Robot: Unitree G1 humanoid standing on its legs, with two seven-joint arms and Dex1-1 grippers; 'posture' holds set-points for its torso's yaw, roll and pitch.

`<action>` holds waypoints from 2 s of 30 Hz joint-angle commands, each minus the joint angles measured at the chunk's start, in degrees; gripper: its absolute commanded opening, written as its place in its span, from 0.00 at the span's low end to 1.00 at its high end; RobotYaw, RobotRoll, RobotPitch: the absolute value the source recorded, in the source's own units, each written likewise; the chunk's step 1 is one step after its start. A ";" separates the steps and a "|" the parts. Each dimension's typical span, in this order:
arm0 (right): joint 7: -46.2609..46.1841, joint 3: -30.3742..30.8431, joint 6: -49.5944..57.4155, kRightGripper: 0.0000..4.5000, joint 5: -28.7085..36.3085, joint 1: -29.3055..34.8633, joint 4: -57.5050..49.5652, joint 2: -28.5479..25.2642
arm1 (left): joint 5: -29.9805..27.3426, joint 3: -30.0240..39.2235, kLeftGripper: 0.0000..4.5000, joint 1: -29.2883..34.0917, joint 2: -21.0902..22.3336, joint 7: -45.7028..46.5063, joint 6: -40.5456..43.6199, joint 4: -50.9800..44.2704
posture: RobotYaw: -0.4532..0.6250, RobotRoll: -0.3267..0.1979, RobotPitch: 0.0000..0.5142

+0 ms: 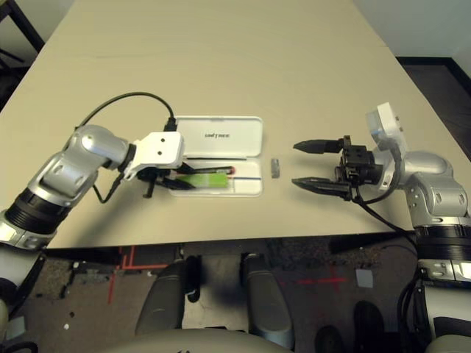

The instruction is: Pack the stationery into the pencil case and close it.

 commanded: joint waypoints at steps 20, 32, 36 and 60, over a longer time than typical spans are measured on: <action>-27.96 1.26 32.02 1.00 -3.14 5.02 -24.47 -3.80 | -1.22 4.51 1.00 -0.04 1.70 -1.60 7.33 -3.71 | 0.35 0.62 0.41; -51.53 1.48 62.16 1.00 -3.18 -3.61 -30.98 3.96 | -5.02 11.18 1.00 1.45 5.95 -0.50 10.82 -6.59 | 0.36 0.62 0.41; -57.98 -0.06 70.06 1.00 -3.81 -6.23 -32.13 9.56 | -5.56 11.77 1.00 2.32 6.70 -0.01 11.18 -7.46 | 0.37 0.62 0.41; -66.84 0.29 73.92 1.00 -7.64 -6.10 -30.40 18.08 | -8.40 13.91 1.00 5.09 9.46 3.94 14.81 -11.57 | 0.44 0.62 0.43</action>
